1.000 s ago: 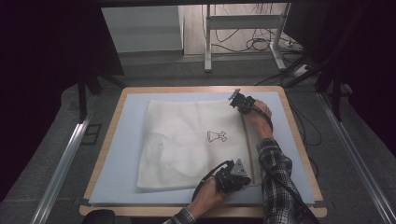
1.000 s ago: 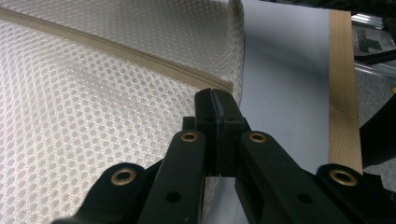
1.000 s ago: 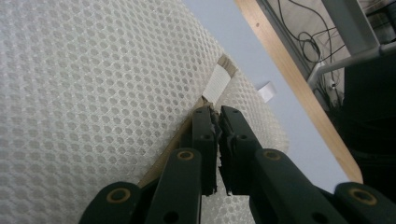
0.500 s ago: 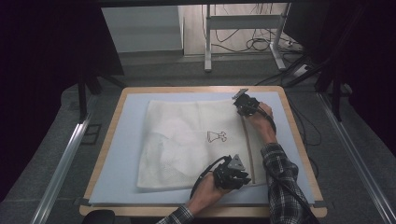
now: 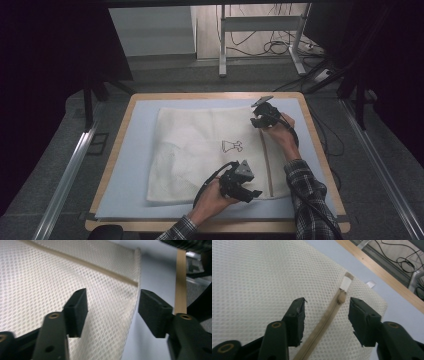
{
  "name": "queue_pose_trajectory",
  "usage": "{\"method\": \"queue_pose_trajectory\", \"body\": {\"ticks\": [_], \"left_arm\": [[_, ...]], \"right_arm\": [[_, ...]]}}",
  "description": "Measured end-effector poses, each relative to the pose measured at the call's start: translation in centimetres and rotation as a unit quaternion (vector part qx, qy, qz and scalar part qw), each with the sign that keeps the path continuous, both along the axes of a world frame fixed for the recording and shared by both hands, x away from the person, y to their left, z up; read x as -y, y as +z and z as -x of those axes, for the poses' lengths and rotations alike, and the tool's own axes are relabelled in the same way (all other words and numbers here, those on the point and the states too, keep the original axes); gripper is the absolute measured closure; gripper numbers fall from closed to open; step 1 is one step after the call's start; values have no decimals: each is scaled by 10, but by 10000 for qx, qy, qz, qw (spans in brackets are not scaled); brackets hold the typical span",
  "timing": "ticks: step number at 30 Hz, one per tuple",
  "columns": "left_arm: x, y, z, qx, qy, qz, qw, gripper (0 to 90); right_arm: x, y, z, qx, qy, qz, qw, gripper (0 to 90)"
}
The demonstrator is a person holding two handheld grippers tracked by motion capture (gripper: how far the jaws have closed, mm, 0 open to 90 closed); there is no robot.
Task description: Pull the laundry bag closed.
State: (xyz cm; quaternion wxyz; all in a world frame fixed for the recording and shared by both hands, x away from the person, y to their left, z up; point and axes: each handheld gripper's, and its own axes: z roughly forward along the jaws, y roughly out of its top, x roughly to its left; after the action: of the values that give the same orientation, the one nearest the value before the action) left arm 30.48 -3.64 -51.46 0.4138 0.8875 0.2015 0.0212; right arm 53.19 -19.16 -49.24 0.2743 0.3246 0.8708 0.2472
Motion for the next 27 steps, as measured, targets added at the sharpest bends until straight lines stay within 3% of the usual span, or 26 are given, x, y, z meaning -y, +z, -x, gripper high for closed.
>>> {"method": "queue_pose_trajectory", "body": {"ticks": [4,12,16,23,27], "left_arm": [[-5,0,0,90,1,-199,9998,325],[-12,2,1,68,27,-332,9994,217],[-16,3,2,69,74,-458,9989,101],[-28,6,1,7,277,-444,9986,56],[-37,10,2,107,313,-494,9982,37]], "right_arm": [[-1,1,7,-45,60,-110,9999,398],[3,6,14,-212,80,-459,9987,305],[8,10,21,-333,64,-725,9968,253],[10,16,30,-374,138,-877,9953,187],[10,16,35,-501,194,-910,9944,148]]}}
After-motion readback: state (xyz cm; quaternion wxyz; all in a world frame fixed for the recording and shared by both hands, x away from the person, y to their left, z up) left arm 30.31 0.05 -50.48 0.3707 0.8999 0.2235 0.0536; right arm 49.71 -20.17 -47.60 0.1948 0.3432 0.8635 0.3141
